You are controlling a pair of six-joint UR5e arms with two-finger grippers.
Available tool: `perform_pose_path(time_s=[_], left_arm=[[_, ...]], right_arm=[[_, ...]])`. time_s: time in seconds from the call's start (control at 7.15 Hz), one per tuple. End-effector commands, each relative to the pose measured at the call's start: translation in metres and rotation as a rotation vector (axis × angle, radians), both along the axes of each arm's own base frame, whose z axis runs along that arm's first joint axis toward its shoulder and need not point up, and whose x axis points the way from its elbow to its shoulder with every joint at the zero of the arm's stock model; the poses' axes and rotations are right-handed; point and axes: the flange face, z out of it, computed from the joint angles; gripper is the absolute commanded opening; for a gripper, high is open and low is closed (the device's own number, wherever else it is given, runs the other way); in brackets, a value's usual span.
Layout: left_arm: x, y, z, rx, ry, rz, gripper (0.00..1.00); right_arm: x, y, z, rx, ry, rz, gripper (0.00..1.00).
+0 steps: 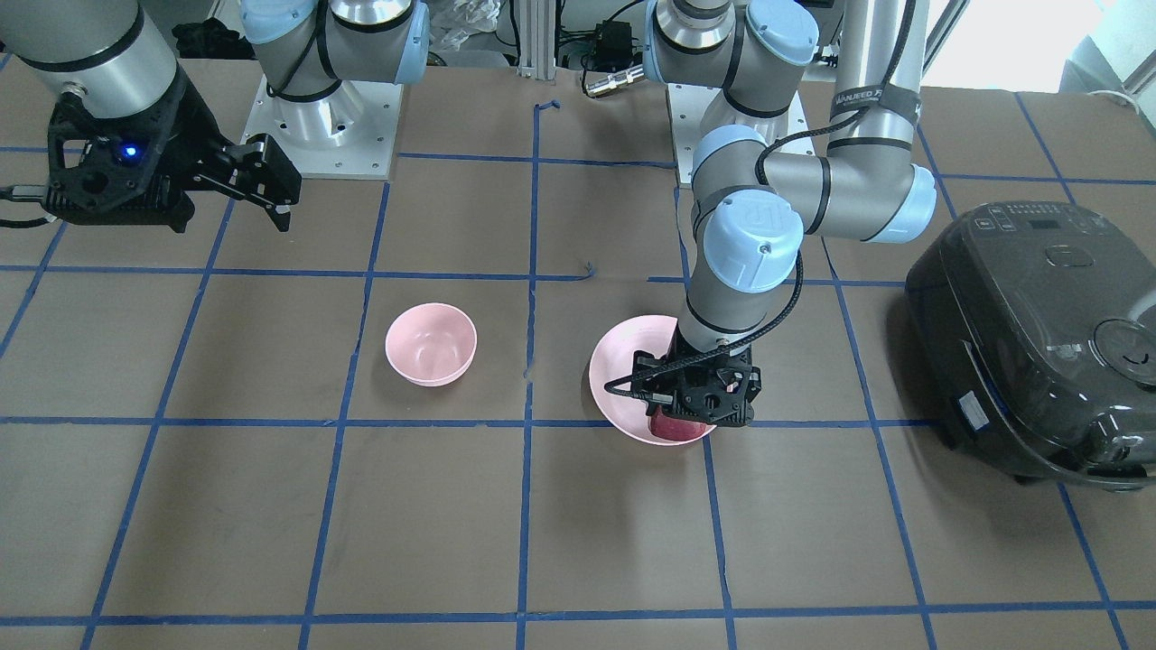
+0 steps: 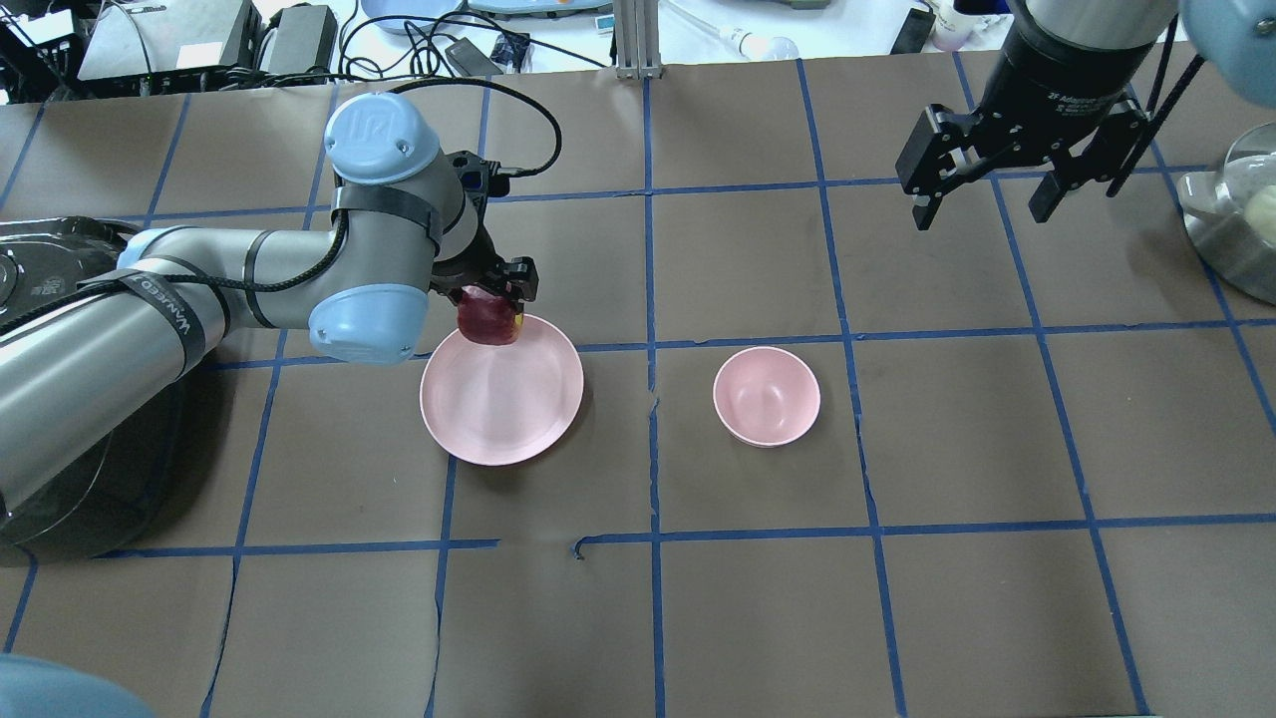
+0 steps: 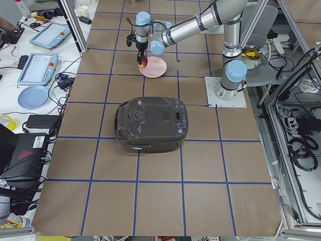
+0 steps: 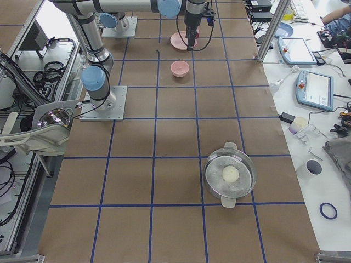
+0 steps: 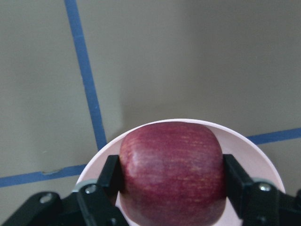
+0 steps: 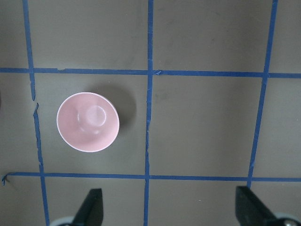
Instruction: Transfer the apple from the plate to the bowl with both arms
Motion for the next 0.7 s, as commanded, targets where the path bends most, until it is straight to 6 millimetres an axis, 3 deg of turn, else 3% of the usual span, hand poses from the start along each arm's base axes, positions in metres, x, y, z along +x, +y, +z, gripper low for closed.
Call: perform_pose_path(time_s=[0.0, 0.28, 0.42, 0.56], left_arm=[[-0.032, 0.002, 0.035, -0.007, 0.078, 0.052, 0.12], [-0.110, 0.019, 0.057, -0.043, 0.104, 0.012, 0.03], [-0.135, 0.030, 0.050, -0.021, 0.131, 0.075, 0.00], [-0.175, 0.053, 0.052, -0.018, 0.149, 0.107, 0.00]], right_arm=[[0.000, 0.000, 0.000, -0.001, 0.002, -0.001, 1.00], [-0.001, 0.000, 0.000, 0.000, 0.005, -0.001, 1.00], [0.000, 0.000, 0.000, 0.000, 0.002, 0.000, 1.00], [-0.001, 0.000, 0.000, 0.002, 0.005, -0.001, 1.00]])
